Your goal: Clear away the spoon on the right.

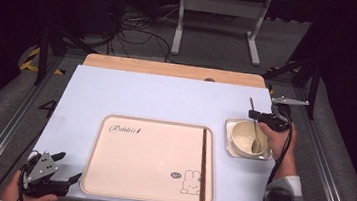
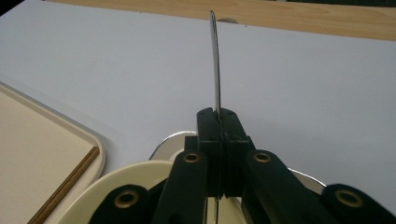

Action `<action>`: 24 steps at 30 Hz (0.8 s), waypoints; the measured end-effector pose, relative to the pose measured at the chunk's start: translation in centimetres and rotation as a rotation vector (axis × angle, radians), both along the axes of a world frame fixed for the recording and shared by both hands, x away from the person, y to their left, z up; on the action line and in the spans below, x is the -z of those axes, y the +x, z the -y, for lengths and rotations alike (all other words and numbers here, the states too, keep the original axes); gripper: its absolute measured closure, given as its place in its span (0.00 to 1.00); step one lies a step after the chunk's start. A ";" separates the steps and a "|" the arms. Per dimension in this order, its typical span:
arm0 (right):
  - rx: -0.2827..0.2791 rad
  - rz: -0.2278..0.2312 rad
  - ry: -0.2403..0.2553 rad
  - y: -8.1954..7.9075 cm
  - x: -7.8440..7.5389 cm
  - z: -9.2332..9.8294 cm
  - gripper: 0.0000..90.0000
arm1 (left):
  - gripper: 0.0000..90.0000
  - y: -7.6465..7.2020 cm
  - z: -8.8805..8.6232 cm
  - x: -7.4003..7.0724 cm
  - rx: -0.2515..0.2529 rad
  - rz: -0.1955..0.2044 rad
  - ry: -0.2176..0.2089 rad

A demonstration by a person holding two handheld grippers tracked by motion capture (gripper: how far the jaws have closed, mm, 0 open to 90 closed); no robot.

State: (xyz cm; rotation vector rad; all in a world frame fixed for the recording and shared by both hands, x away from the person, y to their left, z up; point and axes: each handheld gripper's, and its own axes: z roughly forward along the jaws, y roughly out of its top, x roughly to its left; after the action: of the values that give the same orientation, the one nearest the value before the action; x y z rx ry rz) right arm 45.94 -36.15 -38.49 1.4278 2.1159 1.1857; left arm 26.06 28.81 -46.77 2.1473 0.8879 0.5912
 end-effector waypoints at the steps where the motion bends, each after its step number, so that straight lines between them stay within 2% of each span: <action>1: 0.002 0.011 0.009 -0.2 -0.1 0.1 1.00 | 0.19 0.1 0.0 -0.1 0.002 0.002 0.003; 3: 0.011 0.036 0.045 -0.8 -0.3 0.3 1.00 | 0.18 0.2 0.1 -0.1 0.004 0.005 0.004; 7: 0.020 0.097 0.080 -2.0 -1.1 1.0 1.00 | 0.18 0.5 0.1 -0.2 0.012 0.010 0.003; 13: 0.039 0.176 0.093 -3.9 -2.7 1.7 1.00 | 0.18 1.0 0.6 -0.1 0.022 0.004 0.020; 19: 0.017 0.273 0.104 -5.5 -4.3 1.2 1.00 | 0.19 1.1 0.7 -0.2 0.022 0.011 0.016; 24: -0.024 0.333 0.127 -6.7 -5.8 0.1 1.00 | 0.18 1.1 0.6 -0.3 0.016 0.021 0.020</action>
State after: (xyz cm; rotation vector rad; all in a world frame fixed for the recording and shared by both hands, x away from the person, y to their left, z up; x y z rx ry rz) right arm 39.26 -36.21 -32.69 1.1599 1.8619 1.4754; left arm 27.15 28.22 -46.43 2.1599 0.8558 0.6164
